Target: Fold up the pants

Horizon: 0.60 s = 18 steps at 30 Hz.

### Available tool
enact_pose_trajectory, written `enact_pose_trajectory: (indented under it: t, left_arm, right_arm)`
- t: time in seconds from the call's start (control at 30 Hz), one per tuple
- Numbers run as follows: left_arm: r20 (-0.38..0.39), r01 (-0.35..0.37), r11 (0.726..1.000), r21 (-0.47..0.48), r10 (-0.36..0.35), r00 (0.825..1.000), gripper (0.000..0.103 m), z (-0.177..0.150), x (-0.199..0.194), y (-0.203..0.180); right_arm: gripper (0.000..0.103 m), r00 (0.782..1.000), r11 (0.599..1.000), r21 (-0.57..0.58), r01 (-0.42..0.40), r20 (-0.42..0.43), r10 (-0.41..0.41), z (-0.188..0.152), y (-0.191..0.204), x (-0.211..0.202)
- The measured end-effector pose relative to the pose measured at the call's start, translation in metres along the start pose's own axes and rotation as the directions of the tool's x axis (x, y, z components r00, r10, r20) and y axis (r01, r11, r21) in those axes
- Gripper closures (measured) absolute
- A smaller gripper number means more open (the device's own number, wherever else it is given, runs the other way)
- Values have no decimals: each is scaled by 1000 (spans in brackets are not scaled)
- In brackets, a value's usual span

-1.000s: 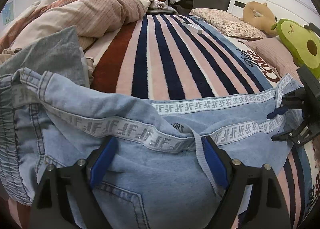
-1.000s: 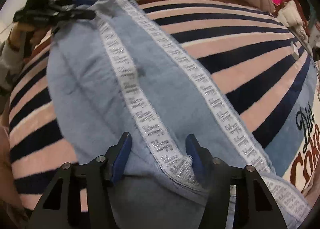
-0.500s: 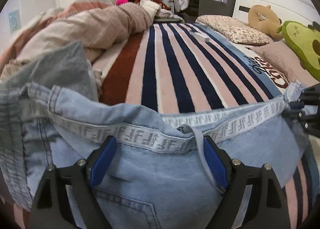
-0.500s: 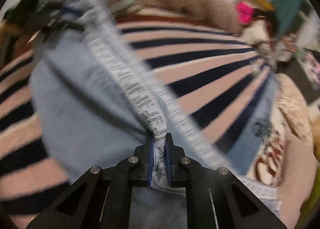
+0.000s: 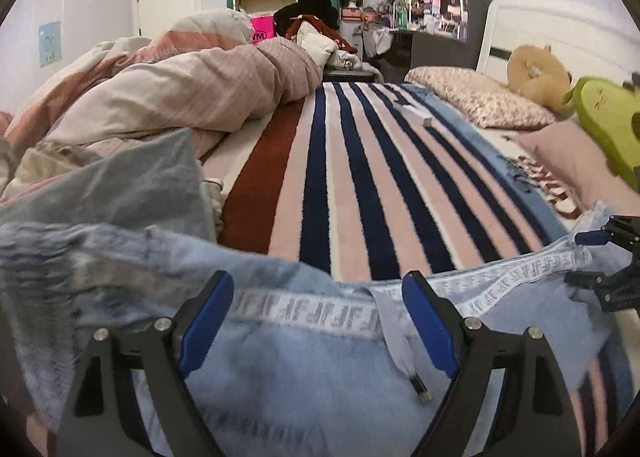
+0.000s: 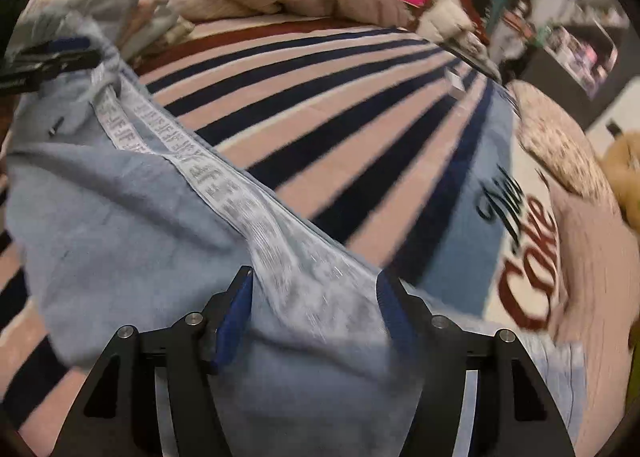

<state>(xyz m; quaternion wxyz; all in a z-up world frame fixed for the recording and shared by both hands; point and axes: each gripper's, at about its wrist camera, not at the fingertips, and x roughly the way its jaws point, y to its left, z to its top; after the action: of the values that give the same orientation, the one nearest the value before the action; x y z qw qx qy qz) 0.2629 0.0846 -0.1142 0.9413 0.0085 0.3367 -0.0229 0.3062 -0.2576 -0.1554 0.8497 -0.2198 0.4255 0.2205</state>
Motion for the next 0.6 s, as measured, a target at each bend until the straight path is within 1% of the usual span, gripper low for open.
enact_pose_trajectory:
  t: [0.03, 0.07, 0.17, 0.2, 0.27, 0.3, 0.33, 0.37, 0.43, 0.47, 0.5, 0.53, 0.6]
  left_arm:
    - [0, 8, 1000, -3, -8, 1000, 19, -3, -11, 1]
    - [2, 11, 1000, -1, -11, 1000, 19, -6, -18, 2]
    - [-7, -2, 1000, 12, 2, 1000, 19, -19, -37, 4]
    - [-10, -10, 1000, 15, 10, 1000, 19, -22, -40, 5]
    - [-11, -37, 999, 24, 38, 999, 19, -29, -45, 8]
    - [-14, -49, 999, 25, 49, 999, 19, -32, -45, 10]
    - [-20, -58, 998, 18, 58, 998, 19, -35, -45, 13]
    - [-27, -61, 998, 8, 61, 998, 19, -37, -44, 17]
    - [-38, -52, 999, -10, 52, 998, 19, -41, -43, 21]
    - [-42, -49, 999, -18, 48, 998, 19, -42, -42, 22]
    - [-45, -48, 999, -23, 47, 998, 19, -42, -40, 23]
    - [-47, -49, 998, -25, 48, 998, 19, -42, -40, 22]
    - [-46, -50, 998, -29, 49, 998, 19, -43, -38, 22]
  right_arm:
    - [30, 1000, 999, 32, 3, 13, -3, -5, -8, -10]
    - [27, 1000, 998, 67, 9, 29, -11, -11, -17, -22]
    - [27, 998, 989, 146, 12, 53, -20, -28, -40, -49]
    - [27, 997, 985, 166, 43, 52, -52, -33, -48, -56]
    - [27, 989, 971, 200, 130, 39, -140, -45, -64, -66]
    - [27, 986, 964, 220, 152, 30, -163, -50, -72, -68]
    - [27, 979, 948, 251, 197, -1, -203, -59, -85, -67]
    - [27, 968, 932, 263, 250, -34, -250, -65, -93, -65]
    - [27, 934, 897, 263, 357, -95, -344, -77, -106, -59]
    - [27, 926, 889, 260, 378, -111, -362, -83, -111, -56]
    - [27, 923, 883, 269, 385, -123, -365, -87, -116, -54]
    - [27, 931, 884, 292, 366, -130, -342, -90, -121, -51]
    - [29, 950, 897, 315, 311, -113, -290, -90, -125, -49]
